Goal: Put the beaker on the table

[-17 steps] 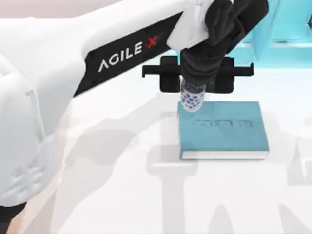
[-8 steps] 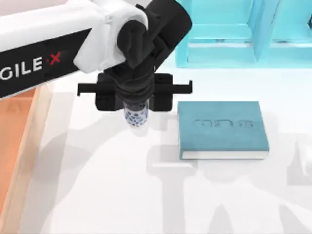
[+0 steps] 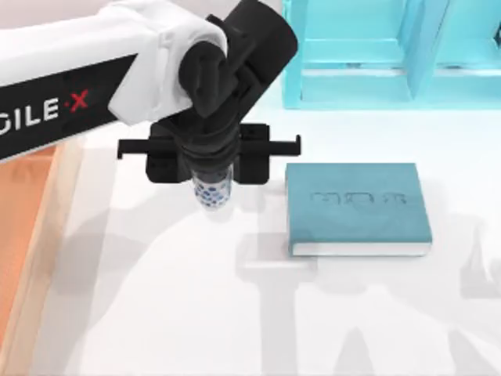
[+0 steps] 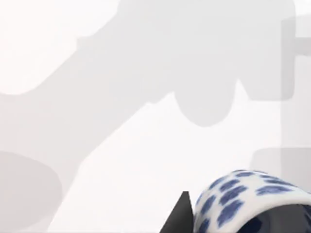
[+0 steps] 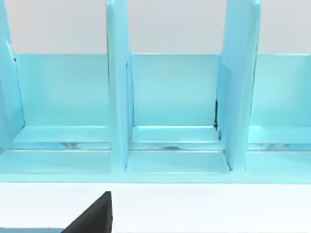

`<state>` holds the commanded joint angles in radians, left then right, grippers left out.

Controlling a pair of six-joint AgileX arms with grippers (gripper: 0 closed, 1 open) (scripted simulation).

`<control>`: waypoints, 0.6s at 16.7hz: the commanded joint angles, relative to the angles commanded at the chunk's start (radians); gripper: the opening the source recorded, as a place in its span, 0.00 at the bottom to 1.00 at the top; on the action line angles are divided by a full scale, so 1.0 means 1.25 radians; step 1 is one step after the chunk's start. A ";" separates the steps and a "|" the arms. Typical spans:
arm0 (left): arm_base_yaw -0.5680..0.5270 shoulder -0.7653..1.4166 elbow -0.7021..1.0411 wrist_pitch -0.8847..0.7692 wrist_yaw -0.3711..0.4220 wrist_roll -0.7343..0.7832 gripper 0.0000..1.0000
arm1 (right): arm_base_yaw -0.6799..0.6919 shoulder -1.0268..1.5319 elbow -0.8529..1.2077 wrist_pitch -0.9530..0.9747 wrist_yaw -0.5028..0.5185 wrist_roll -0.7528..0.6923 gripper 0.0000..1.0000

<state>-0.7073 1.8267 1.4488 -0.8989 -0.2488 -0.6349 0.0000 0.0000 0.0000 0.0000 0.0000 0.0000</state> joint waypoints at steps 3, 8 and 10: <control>0.009 0.022 -0.035 0.071 0.004 0.007 0.00 | 0.000 0.000 0.000 0.000 0.000 0.000 1.00; 0.024 0.064 -0.090 0.177 0.009 0.020 0.00 | 0.000 0.000 0.000 0.000 0.000 0.000 1.00; 0.024 0.064 -0.090 0.177 0.009 0.020 0.00 | 0.000 0.000 0.000 0.000 0.000 0.000 1.00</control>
<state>-0.6767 1.9064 1.3363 -0.6780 -0.2378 -0.6099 0.0000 0.0000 0.0000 0.0000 0.0000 0.0000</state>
